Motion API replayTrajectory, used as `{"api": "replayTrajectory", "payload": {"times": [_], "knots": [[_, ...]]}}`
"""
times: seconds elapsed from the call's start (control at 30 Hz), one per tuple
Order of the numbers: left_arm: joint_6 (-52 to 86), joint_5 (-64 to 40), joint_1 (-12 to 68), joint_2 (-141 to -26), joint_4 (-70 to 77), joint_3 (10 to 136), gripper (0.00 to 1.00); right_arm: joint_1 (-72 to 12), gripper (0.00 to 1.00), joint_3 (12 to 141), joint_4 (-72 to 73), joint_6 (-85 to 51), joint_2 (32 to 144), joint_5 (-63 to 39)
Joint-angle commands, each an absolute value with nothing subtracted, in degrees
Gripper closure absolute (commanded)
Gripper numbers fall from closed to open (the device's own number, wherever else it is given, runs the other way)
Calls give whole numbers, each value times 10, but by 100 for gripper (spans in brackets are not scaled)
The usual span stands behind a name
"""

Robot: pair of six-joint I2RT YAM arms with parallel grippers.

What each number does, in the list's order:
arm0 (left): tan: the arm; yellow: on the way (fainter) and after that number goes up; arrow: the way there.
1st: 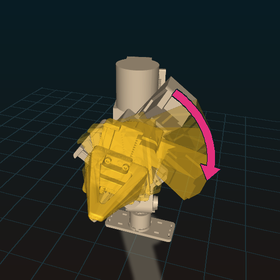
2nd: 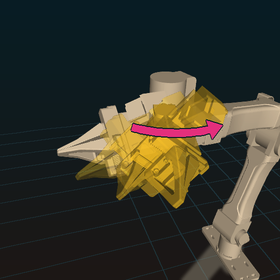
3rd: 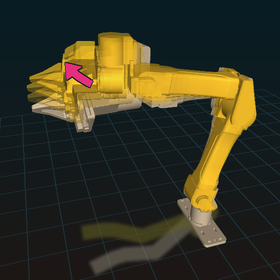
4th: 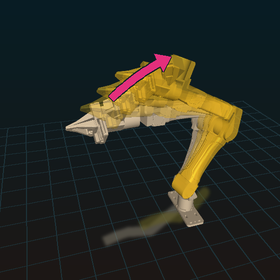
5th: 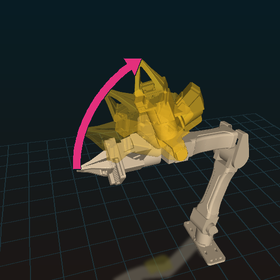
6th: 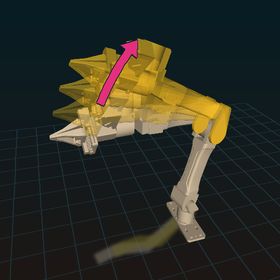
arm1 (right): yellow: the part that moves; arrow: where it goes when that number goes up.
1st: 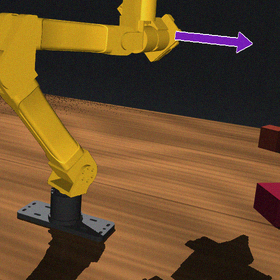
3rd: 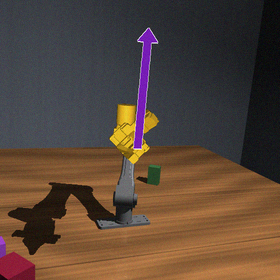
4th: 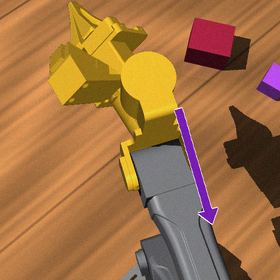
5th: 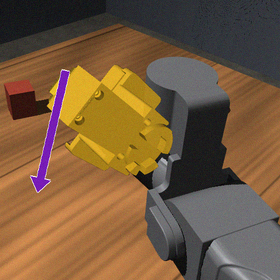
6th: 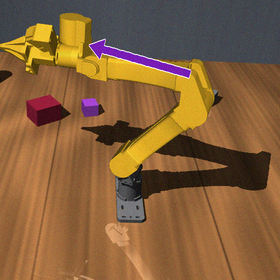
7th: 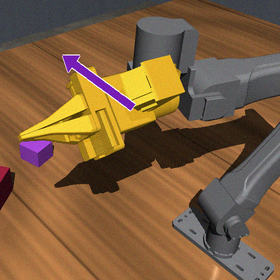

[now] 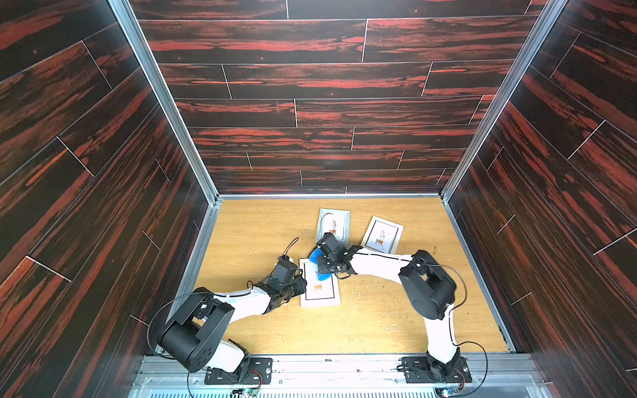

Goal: Wipe the picture frame with a cloth
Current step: Wipe the dirt from the picture frame.

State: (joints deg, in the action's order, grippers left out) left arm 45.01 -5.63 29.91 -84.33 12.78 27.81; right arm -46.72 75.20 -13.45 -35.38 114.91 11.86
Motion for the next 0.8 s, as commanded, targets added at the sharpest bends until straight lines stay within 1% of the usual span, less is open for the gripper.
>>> {"api": "replayTrajectory", "payload": {"times": [0.0,0.07,0.2,0.3,0.4,0.5,0.6,0.77], "knots": [[458,-53,299,-861,56,252,76,-448,100,711,-143,-356,1139,124],[458,-53,299,-861,56,253,76,-468,100,723,-130,-362,1149,106],[460,-53,299,-859,56,251,76,-511,100,795,-157,-373,1190,109],[464,-51,299,-853,56,248,76,-503,100,801,-166,-374,1189,120],[465,-43,299,-853,51,248,76,-476,100,760,-166,-368,1163,142],[465,-41,299,-856,52,249,76,-455,100,716,-150,-361,1137,137],[468,-41,299,-859,58,248,76,-472,100,720,-142,-359,1137,125],[469,-41,299,-861,53,250,76,-514,100,787,-153,-366,1179,105]]}}
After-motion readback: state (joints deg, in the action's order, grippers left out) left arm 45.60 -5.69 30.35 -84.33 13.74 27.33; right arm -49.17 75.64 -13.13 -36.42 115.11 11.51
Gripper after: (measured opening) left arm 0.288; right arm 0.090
